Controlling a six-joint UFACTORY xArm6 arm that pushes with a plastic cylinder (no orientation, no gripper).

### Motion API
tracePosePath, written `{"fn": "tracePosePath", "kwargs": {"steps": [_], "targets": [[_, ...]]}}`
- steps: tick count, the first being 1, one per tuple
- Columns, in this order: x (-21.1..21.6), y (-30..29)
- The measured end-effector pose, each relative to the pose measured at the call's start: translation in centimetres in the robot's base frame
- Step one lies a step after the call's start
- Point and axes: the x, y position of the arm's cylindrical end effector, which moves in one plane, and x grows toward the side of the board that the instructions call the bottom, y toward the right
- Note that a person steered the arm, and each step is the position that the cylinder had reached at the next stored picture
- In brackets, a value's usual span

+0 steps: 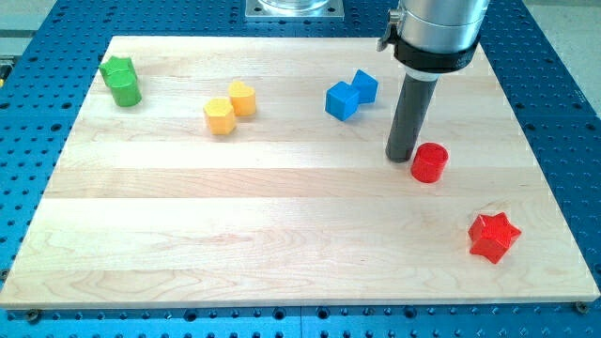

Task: Move the red circle slightly to the right

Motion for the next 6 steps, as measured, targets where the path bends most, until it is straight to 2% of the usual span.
{"fn": "tracePosePath", "kwargs": {"steps": [1,2,3,4,5,6], "targets": [[1.1,6.6],[0.8,6.1],[-1.4,5.3],[1.1,2.6],[1.7,6.0],[1.2,6.9]]}}
